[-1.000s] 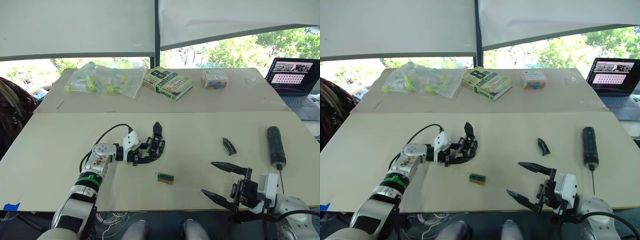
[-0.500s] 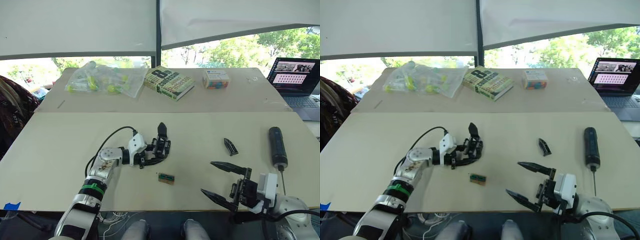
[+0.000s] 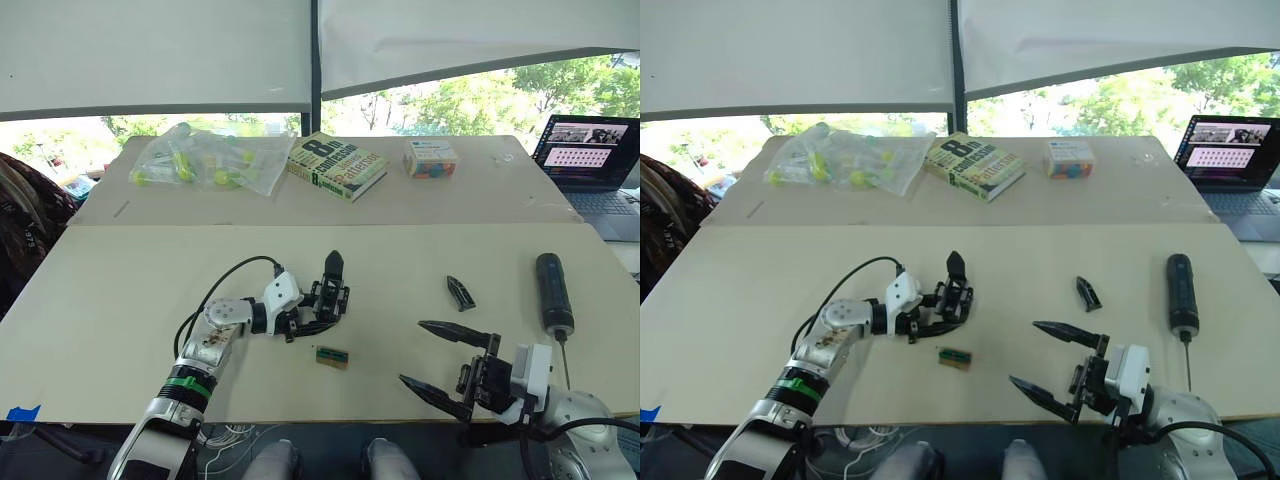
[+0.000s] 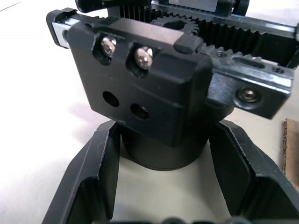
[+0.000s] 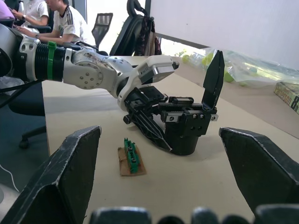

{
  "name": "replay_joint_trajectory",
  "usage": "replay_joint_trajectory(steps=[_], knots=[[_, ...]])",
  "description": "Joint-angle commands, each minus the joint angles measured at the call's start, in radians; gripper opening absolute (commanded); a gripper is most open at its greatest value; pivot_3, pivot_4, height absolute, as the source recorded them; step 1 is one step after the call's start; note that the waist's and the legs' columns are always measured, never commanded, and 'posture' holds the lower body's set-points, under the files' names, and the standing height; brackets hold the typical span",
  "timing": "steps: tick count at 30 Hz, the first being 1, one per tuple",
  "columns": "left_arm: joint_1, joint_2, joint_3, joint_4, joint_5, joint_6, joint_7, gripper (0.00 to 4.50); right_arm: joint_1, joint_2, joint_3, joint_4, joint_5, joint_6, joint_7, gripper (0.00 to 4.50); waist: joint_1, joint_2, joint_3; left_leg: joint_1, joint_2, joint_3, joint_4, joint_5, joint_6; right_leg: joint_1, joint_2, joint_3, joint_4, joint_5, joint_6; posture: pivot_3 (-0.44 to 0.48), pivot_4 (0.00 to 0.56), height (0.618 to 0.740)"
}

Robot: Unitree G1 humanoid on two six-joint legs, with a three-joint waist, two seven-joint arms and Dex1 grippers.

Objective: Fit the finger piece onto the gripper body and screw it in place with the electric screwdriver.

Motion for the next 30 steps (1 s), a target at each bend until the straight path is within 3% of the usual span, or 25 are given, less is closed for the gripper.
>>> replay_joint_trajectory(steps=[1, 3, 4, 11, 15, 20, 24, 30], knots=[[0.014, 0.003, 0.0, -0.006, -0.003, 0.02, 0.014, 3.29, 0.002, -0.009, -0.02, -0.043, 0.015, -0.008, -0.007, 4.5, 0.0, 0.0, 0.0, 0.0, 0.0, 0.0, 0.0, 0.0, 0.0, 0.0, 0.0, 0.0, 0.0, 0.0, 0.0, 0.0, 0.15, 0.737], [0.021, 0.011, 0.008, -0.009, -0.007, 0.015, 0.018, 4.15, 0.009, -0.015, -0.026, -0.052, 0.026, 0.013, -0.016, 4.5, -0.001, 0.0, 0.0, 0.001, 0.0, 0.0, 0.0, 0.0, 0.0, 0.0, 0.0, 0.0, 0.0, 0.0, 0.0, 0.0, 0.15, 0.737], [0.028, 0.019, 0.014, -0.015, -0.015, 0.019, 0.011, 4.36, 0.013, -0.017, -0.033, -0.055, 0.031, 0.022, -0.024, 4.5, -0.001, 0.0, 0.0, 0.001, 0.0, 0.0, 0.0, 0.0, 0.0, 0.0, 0.0, 0.0, 0.0, 0.0, 0.0, 0.0, 0.15, 0.737], [0.144, 0.154, 0.114, -0.126, -0.123, 0.044, -0.073, 4.36, 0.162, -0.087, -0.142, -0.126, 0.159, 0.195, -0.05, 4.5, -0.014, 0.001, 0.0, 0.001, 0.002, 0.0, -0.001, 0.0, 0.0, 0.0, 0.0, 0.001, 0.0, 0.0, 0.0, 0.0, 0.15, 0.737], [0.224, 0.227, 0.262, -0.206, -0.283, 0.059, -0.124, 4.36, 0.221, -0.019, -0.24, -0.108, 0.155, 0.16, -0.126, 4.5, -0.014, 0.001, 0.0, 0.001, 0.003, 0.0, -0.001, -0.001, 0.0, 0.0, 0.0, 0.001, 0.0, -0.003, 0.002, 0.0, 0.15, 0.737], [0.318, 0.308, 0.358, -0.348, -0.396, 0.129, -0.165, 4.36, 0.227, 0.016, -0.284, -0.13, 0.063, 0.18, -0.233, 4.5, -0.006, 0.002, 0.0, -0.001, 0.006, 0.0, -0.001, -0.001, 0.0, -0.001, 0.0, 0.002, -0.001, -0.003, 0.002, 0.0, 0.15, 0.737], [0.34, 0.323, 0.377, -0.453, -0.445, 0.178, -0.148, 4.36, 0.159, -0.062, -0.305, -0.17, 0.052, 0.321, -0.334, 4.5, 0.001, 0.003, 0.001, -0.003, 0.006, 0.001, -0.001, -0.001, 0.0, -0.003, 0.0, 0.002, -0.002, -0.003, 0.002, 0.0, 0.15, 0.737], [0.304, 0.318, 0.37, -0.56, -0.489, 0.239, -0.115, 4.36, -0.193, -0.35, -0.261, -0.091, 0.12, 0.891, -0.533, 4.5, -0.003, 0.003, 0.001, -0.007, 0.008, 0.006, 0.0, -0.001, 0.0, -0.008, 0.003, 0.003, -0.001, 0.001, -0.002, 0.0, 0.15, 0.737]])
